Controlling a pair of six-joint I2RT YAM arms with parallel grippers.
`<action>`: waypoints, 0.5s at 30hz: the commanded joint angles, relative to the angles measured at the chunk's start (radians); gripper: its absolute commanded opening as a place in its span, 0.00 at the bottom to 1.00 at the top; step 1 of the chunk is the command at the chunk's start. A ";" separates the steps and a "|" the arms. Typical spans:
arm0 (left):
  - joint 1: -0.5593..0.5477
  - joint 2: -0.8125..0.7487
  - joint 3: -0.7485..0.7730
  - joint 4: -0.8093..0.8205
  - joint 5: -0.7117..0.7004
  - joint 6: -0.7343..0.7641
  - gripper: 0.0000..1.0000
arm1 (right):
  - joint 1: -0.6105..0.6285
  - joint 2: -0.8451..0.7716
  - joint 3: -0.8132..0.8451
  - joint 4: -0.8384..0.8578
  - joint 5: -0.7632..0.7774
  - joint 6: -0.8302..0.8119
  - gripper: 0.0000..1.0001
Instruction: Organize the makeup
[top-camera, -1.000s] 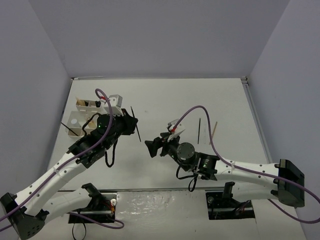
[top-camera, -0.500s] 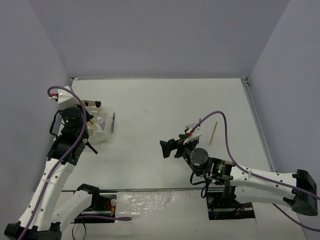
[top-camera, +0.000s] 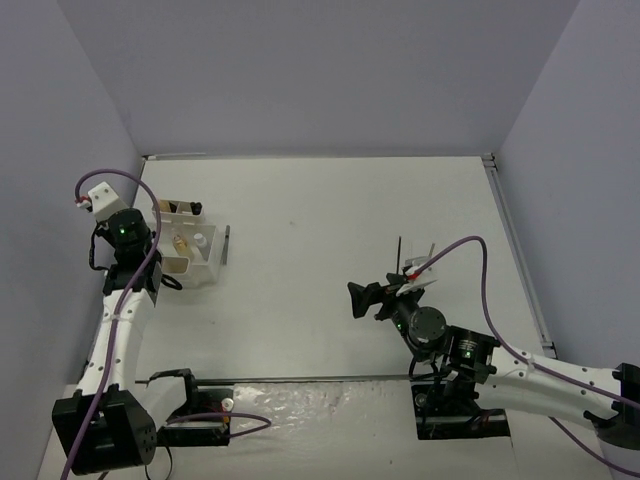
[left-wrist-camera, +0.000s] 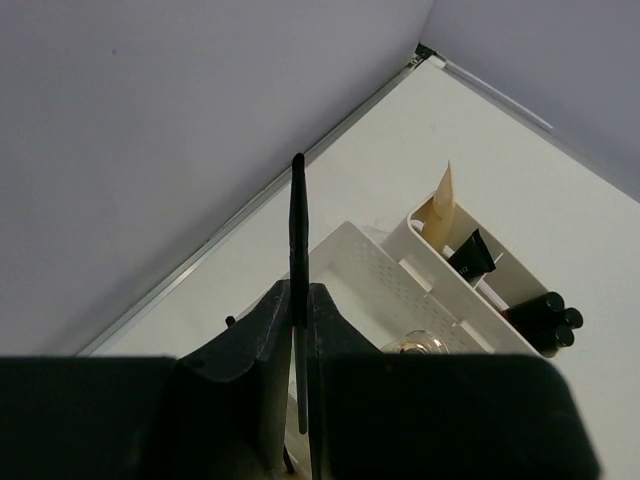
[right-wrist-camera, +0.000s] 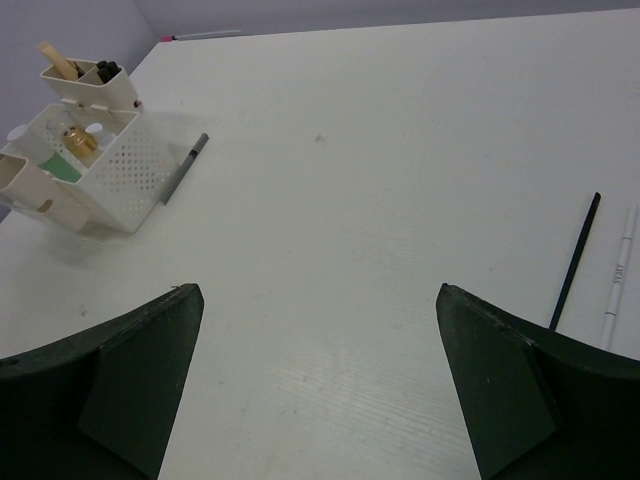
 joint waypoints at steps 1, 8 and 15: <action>0.018 0.003 -0.019 0.154 -0.015 -0.022 0.00 | -0.020 -0.044 -0.007 0.024 0.055 0.001 1.00; 0.023 -0.004 -0.053 0.122 -0.047 -0.068 0.06 | -0.049 -0.053 -0.009 0.011 0.047 0.000 1.00; 0.020 -0.037 -0.034 0.034 -0.077 -0.117 0.38 | -0.058 -0.044 0.008 -0.013 0.045 0.015 1.00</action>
